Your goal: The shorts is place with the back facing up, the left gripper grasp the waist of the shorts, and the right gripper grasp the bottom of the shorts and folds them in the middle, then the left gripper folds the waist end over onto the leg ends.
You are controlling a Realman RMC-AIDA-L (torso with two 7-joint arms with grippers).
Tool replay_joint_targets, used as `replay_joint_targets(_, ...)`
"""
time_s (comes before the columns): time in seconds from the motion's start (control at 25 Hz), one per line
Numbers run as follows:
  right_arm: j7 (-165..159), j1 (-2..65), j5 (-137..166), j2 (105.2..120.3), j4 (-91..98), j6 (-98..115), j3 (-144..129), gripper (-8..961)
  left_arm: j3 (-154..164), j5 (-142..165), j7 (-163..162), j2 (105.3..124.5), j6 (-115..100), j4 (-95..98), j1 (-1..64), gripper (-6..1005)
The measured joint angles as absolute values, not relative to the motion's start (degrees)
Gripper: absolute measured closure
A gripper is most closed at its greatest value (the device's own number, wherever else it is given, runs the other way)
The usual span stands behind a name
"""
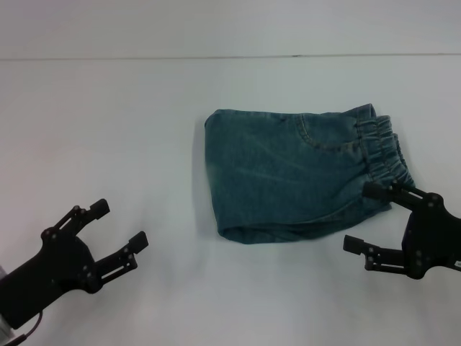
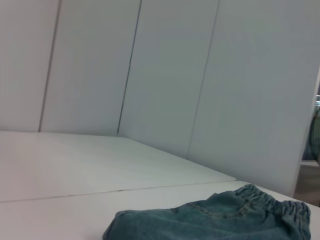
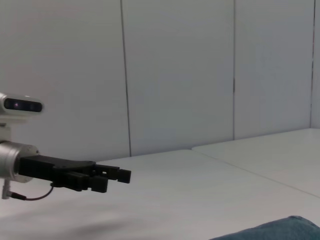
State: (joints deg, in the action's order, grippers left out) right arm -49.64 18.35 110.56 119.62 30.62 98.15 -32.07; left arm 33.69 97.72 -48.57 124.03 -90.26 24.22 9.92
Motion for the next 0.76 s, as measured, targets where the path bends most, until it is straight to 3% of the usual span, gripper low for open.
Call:
replay_joint_targets(0.08,-49.1,18.5,110.4,119.64,30.0,97.8,-32.0,6,33.6,97.7,-48.0,124.06,-90.3,23.7,9.9,63)
replay_joint_targets(0.76,-47.8,18.8,110.3,119.77,27.9,96.6,-31.2,6,33.1,97.2,-46.5,124.11,-90.7,22.3,10.0,63)
